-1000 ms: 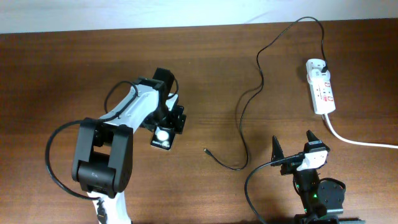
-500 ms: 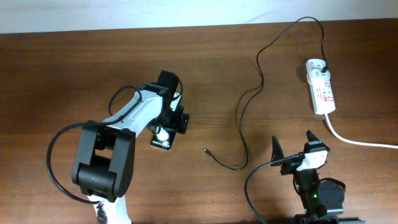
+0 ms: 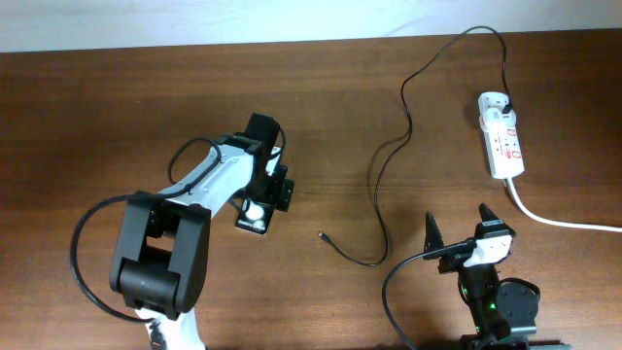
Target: Plug charger to phone and switch on socket
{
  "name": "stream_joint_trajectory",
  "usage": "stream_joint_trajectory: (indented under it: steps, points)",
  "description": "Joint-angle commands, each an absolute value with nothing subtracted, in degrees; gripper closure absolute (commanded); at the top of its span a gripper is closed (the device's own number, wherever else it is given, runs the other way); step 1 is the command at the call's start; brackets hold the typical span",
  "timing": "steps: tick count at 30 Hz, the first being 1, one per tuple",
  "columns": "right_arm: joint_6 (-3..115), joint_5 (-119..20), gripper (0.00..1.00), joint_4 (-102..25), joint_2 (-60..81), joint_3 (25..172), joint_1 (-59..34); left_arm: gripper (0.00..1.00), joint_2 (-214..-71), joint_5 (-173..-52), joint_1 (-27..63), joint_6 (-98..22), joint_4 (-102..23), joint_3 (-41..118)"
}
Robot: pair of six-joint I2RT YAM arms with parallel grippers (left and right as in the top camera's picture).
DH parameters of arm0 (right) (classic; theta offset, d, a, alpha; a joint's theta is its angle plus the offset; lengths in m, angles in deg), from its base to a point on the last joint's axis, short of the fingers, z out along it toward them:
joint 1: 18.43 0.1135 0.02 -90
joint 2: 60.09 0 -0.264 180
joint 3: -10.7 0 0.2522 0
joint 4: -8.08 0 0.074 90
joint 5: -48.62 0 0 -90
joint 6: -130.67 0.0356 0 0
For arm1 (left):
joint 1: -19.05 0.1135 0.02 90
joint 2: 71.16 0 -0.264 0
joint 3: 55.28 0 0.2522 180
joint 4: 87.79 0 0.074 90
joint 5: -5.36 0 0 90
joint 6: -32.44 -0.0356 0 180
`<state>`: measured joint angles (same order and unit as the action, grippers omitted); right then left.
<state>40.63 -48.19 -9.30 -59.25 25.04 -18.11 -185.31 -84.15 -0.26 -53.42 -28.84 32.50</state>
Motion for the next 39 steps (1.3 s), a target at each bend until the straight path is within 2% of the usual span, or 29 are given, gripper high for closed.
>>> stream_joint_trajectory:
  steps: [1,4,7,10,17,19,20,21,24,39]
  points:
    - [40.89,-48.67,0.01,-9.59,-59.67,24.78,-18.33,0.04,-187.49,-85.68,-0.09,-52.89,-30.94,27.97]
    - [40.89,-48.67,0.01,-9.59,-59.67,24.78,-18.33,0.14,-187.49,-85.33,-0.09,-51.91,-32.62,27.71]
    - [40.89,-48.67,0.01,-9.59,-59.67,24.78,-18.33,0.13,-187.49,-78.97,-0.02,-44.26,-33.91,27.71]
    - [40.89,-48.67,0.01,-9.59,-59.67,24.78,-18.33,0.14,-187.49,-77.70,-0.02,-38.23,-35.72,27.71]
    - [40.89,-48.67,0.01,-9.59,-59.67,24.78,-18.33,0.20,-187.49,-73.09,1.51,-36.08,-37.95,27.73]
    - [40.89,-48.67,0.01,-9.59,-59.67,24.78,-18.33,0.18,-187.49,-73.66,2.73,-35.69,-37.56,27.73]
    - [40.89,-48.67,0.01,-9.59,-59.67,24.78,-18.33,0.12,-187.49,-74.99,3.17,-35.73,-37.54,27.73]
    - [40.89,-48.67,0.01,-9.59,-59.67,24.78,-18.33,0.01,-187.49,-77.86,3.36,-36.78,-37.49,27.73]
    - [40.89,-48.67,0.01,-9.59,-59.67,24.78,-18.33,0.01,-187.49,-84.81,3.30,-43.06,-35.96,27.73]
    - [40.89,-48.67,0.01,-9.59,-59.67,24.78,-18.33,0.01,-187.49,-85.44,3.30,-45.77,-34.96,27.75]
